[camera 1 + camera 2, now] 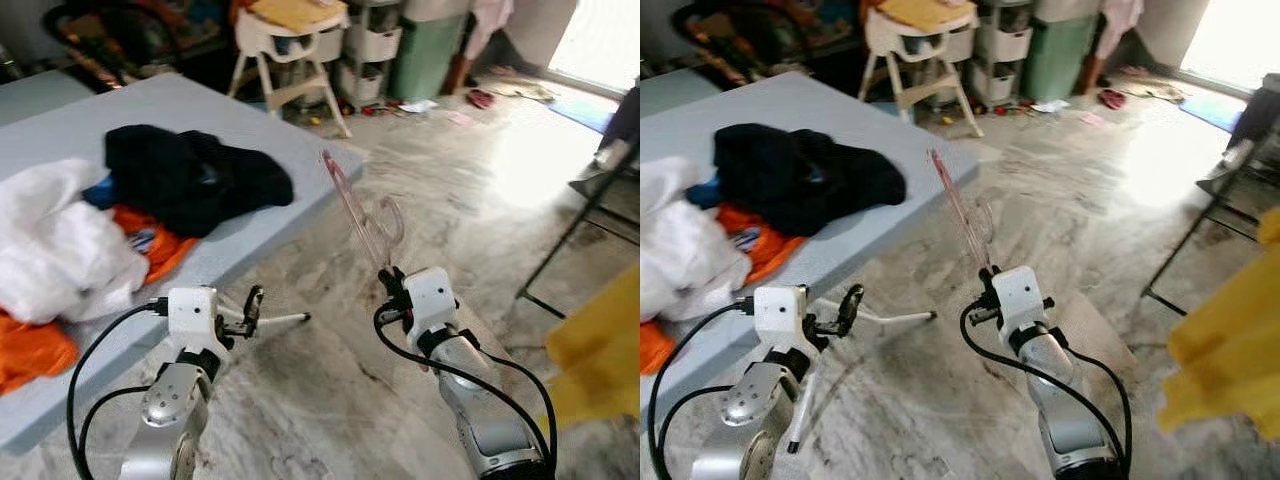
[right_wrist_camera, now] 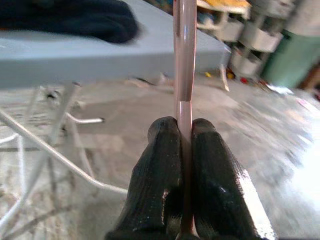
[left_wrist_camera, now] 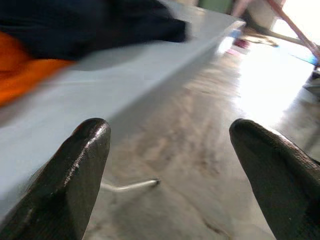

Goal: Hang hanger

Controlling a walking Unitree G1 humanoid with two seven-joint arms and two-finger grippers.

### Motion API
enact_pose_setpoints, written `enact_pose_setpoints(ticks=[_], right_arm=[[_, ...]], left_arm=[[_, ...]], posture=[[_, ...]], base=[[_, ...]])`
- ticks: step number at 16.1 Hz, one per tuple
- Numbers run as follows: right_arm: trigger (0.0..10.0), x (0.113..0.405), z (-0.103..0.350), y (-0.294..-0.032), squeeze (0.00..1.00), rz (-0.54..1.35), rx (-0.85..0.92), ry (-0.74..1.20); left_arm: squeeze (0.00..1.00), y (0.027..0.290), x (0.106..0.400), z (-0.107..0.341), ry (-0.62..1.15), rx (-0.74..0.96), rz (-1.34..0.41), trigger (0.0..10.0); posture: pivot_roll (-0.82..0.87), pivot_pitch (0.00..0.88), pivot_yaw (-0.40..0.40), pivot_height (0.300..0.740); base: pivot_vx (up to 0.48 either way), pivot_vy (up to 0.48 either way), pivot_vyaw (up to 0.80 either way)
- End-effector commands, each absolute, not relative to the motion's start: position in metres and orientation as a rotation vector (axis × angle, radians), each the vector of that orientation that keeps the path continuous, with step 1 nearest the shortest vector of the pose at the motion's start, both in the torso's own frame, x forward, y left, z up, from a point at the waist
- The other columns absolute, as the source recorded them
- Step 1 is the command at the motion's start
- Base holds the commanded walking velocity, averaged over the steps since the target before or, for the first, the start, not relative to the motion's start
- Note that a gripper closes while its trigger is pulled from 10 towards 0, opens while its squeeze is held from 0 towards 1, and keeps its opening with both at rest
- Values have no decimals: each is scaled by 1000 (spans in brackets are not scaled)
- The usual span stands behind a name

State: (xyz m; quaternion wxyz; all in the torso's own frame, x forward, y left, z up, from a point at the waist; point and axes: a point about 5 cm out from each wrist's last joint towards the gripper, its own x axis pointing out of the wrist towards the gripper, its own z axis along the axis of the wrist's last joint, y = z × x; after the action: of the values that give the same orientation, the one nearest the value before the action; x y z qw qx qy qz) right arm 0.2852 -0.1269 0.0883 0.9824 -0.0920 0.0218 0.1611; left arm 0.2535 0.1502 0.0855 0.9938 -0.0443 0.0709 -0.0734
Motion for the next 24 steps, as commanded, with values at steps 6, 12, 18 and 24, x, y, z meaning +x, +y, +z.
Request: enact_pose_setpoints(ticks=[6,12,18,24], right_arm=[[10000,285,93,-133,0,296,-189,26],[10000,284,93,-132,0,293,-186,24],[10000,284,92,-130,0,295,-182,26],[10000,286,92,-131,0,277,-170,26]], left_arm=[[0,143,254,83,153,-107,-185,10000],[0,144,254,82,157,-107,-191,10000],[0,147,254,82,160,-105,-189,10000],[0,148,253,80,168,-98,-196,10000]], posture=[[-111,0,35,740],[-110,0,36,740],[-103,0,35,740],[-104,0,47,740]], base=[[0,0,-800],[0,-129,-800],[0,-291,-800],[0,-301,-707]])
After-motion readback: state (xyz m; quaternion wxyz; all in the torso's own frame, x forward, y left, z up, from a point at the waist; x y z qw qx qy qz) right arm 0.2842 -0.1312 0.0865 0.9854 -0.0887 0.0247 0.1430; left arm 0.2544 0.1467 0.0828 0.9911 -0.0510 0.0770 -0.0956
